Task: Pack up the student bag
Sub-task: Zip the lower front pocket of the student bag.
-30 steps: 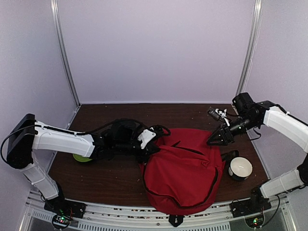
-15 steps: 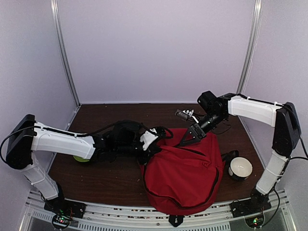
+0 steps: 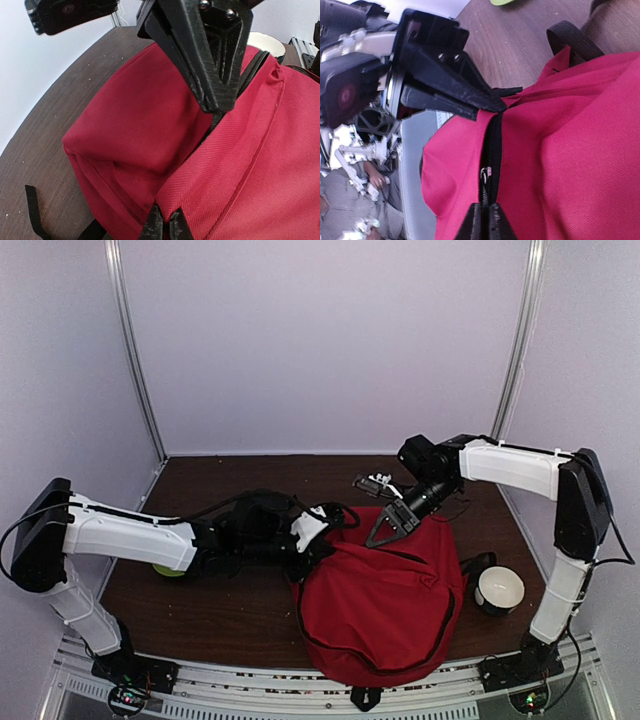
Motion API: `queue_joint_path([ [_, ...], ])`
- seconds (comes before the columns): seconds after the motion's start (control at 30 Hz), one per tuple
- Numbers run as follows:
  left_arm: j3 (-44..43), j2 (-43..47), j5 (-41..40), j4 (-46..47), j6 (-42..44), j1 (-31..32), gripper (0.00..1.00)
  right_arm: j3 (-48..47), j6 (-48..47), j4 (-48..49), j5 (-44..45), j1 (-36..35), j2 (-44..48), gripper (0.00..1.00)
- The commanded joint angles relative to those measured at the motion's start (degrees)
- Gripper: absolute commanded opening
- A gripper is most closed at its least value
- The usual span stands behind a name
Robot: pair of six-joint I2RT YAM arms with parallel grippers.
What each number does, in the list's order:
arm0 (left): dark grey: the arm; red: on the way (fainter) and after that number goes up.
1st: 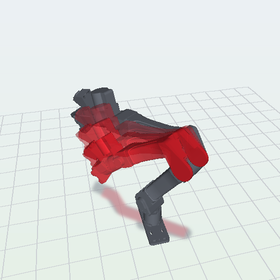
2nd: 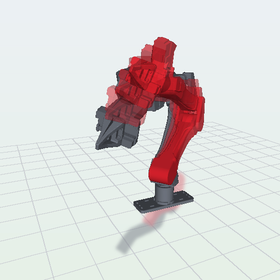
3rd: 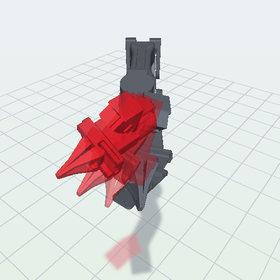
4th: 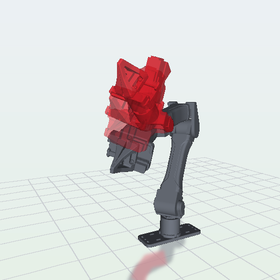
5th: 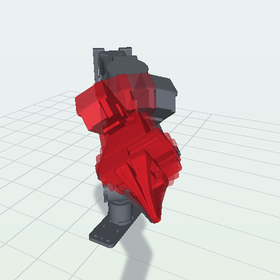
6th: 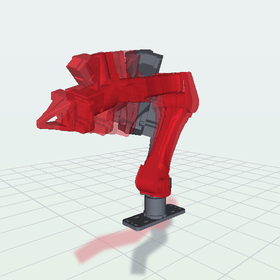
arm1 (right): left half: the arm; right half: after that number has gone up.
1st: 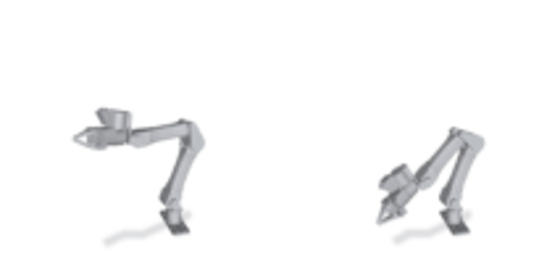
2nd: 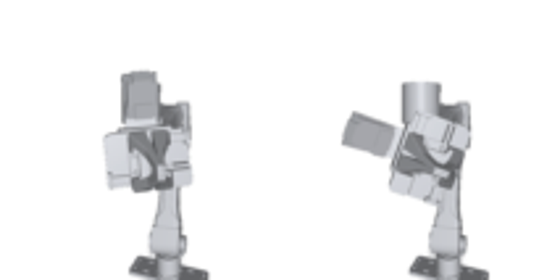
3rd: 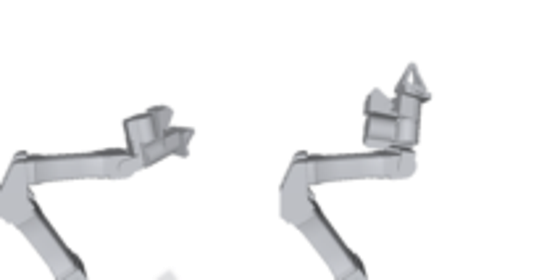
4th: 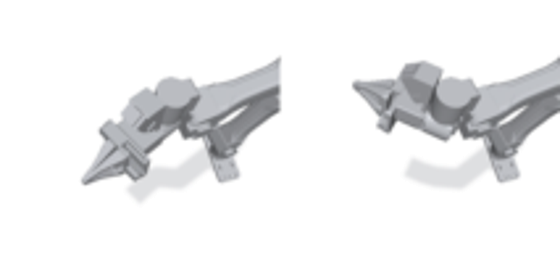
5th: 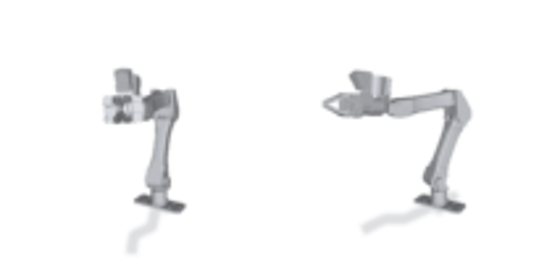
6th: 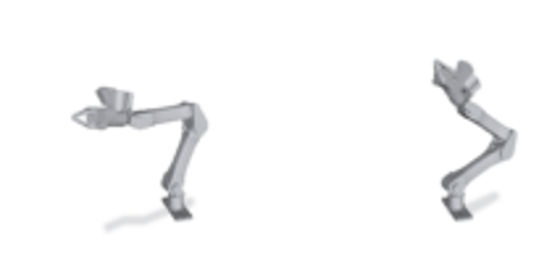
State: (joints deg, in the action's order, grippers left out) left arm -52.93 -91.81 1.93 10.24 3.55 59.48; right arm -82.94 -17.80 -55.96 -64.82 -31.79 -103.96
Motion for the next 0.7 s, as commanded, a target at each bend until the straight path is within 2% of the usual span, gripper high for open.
queue_joint_path([
  [0.0, -1.0, 1.6, -2.1, 0.5, 0.8, 0.3, 0.0, -0.1, -0.1, -2.4, -1.2, 0.3, 0.8, 0.0],
  [0.1, -0.4, 1.8, -4.6, -0.4, 1.0, 0.4, 0.0, 4.1, 3.3, 0.7, 0.4, 2.2, 4.2, 0.0],
  [0.17, 0.8, 2.2, -6.4, -0.6, 1.6, 0.7, 0.0, 6.2, 3.7, -1.0, 1.7, 4.2, 5.8, 0.0],
  [0.33, 2.7, 3.2, -12.1, -2.1, 0.7, 0.7, 0.0, 4.2, -9.9, -19.4, 6.2, 7.1, 5.4, 0.0],
  [0.67, 5.1, 4.9, -13.8, -2.0, 0.0, 0.8, 0.0, 11.2, -17.7, -26.2, 16.9, 14.8, 11.2, 0.0],
])
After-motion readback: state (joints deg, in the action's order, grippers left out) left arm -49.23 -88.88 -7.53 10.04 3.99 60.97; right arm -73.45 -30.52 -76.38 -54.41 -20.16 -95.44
